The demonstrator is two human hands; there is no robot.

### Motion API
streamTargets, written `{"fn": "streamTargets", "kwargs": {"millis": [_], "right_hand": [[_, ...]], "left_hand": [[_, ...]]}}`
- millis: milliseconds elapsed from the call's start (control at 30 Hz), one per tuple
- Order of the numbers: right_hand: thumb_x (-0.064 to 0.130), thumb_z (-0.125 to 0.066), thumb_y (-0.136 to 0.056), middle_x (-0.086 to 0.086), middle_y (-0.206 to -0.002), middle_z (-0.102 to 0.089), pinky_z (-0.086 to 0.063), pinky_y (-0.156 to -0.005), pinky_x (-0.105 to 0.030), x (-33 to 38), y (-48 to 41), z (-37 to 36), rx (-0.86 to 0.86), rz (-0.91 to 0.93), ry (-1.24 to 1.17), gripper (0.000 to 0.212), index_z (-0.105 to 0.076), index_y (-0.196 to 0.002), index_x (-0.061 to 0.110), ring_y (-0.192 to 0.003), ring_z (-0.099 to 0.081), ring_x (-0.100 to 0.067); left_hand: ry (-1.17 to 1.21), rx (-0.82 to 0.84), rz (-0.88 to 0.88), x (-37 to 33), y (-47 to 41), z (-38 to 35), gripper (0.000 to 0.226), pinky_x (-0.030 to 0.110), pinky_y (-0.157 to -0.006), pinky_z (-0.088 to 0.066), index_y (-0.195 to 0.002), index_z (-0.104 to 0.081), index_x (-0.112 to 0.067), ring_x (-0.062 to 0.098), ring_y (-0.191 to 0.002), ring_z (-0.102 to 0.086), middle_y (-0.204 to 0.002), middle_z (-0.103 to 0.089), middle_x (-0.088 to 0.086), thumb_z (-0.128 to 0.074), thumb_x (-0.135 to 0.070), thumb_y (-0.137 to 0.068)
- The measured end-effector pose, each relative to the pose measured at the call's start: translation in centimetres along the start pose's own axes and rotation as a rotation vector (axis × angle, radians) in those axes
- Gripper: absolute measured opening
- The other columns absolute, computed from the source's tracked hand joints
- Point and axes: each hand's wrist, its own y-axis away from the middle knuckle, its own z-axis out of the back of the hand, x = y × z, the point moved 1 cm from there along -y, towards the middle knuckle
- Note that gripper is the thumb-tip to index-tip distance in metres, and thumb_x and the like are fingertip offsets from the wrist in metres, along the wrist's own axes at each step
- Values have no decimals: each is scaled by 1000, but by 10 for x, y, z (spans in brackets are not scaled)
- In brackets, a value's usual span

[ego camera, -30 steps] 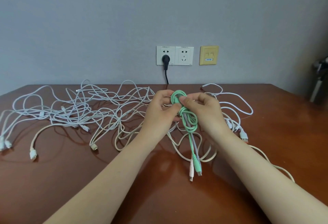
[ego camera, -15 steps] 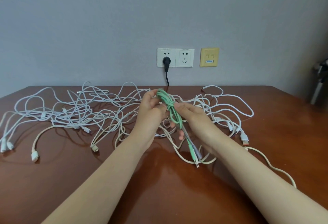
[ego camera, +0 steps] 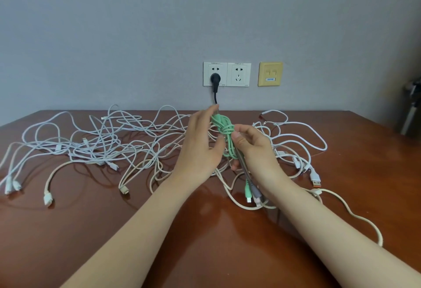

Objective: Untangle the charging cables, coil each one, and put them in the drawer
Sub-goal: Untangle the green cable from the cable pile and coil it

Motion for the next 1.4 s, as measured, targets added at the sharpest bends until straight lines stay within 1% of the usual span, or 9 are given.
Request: {"fn": "streamTargets", "kwargs": {"millis": [200, 400, 567, 667, 767, 867, 967, 1100, 1400], "right_hand": [[7, -44, -97, -8, -76, -57, -43, -40, -18, 5, 2, 2, 62, -8, -86, 21, -58, -112, 5, -38, -44, -9], [6, -44, -96, 1, -67, -64, -47, -43, -16, 2, 2, 4, 179, -111, -201, 22, -60, -112, 8, -38, -47, -7], [9, -43, -96, -8, -69, -64, -47, -44, -18, 0, 1, 4, 210, -111, -169, 26, -62, -109, -3, -39, -45, -6], [14, -47, -96, -12, -62, -58, -42, -42, -18, -3, 0, 6, 171, -56, 12, 25, -65, -107, 1, -40, -46, -9], [21, -60, -90, 14, -55, -59, -35, -49, -8, -5, 6, 7, 136, 101, 383, 21, -68, -109, 15, -47, -50, 1], [27, -67, -85, 18, -88, -68, -36, -67, -3, -3, 14, 5, 57, 308, 676, 27, -68, -112, 22, -74, -57, 9], [25, -69, -83, 5, -108, -69, -35, -76, -4, -2, 19, 3, -18, 429, 751, 34, -66, -116, 19, -91, -62, -6], [15, -73, -79, 1, -104, -69, -32, -77, 3, 0, 30, -5, -72, 544, 722, 33, -68, -111, 13, -94, -54, -9], [26, -72, -78, 0, -106, -69, -47, -83, -27, 4, 49, -41, -22, 575, 789, 36, -67, -112, 15, -96, -64, -20]], "left_hand": [[-394, 34, -299, 15, -6, 11, 37, 33, -95, -27, -120, -62, -16, 18, -117, -38, -131, -54, 7, -47, -23, -87], [-542, 52, -398, 29, -6, 14, 46, 32, -94, -22, -123, -61, -16, 26, -119, -52, -123, -64, 2, -63, -3, -79], [-592, 12, -481, 30, -3, 16, 38, 32, -85, -28, -118, -53, -28, 16, -96, -43, -97, -67, -2, -39, -22, -83], [-641, -46, -488, 36, 0, 15, 32, 32, -86, -27, -111, -48, -28, 17, -96, -43, -96, -65, 0, -46, -18, -81], [-668, -102, -473, 38, 5, 15, 40, 31, -86, -26, -107, -52, -25, 19, -97, -42, -97, -63, 4, -59, -11, -71], [-659, -144, -444, 32, 12, 17, 37, 33, -87, -27, -103, -63, -19, 20, -100, -41, -99, -61, 7, -61, -8, -68], [-630, -187, -390, 21, 20, 20, 34, 31, -88, -26, -99, -64, -18, 19, -99, -40, -100, -60, 6, -56, -8, -67], [-651, -208, -344, 11, 32, 24, 33, 33, -90, -26, -97, -64, -19, 16, -99, -43, -100, -60, 1, -41, -19, -74], [-840, -234, -490, 16, 56, 84, 30, 39, -90, -25, -101, -66, -23, 12, -100, -46, -98, -65, -8, -48, -25, -77]]}}
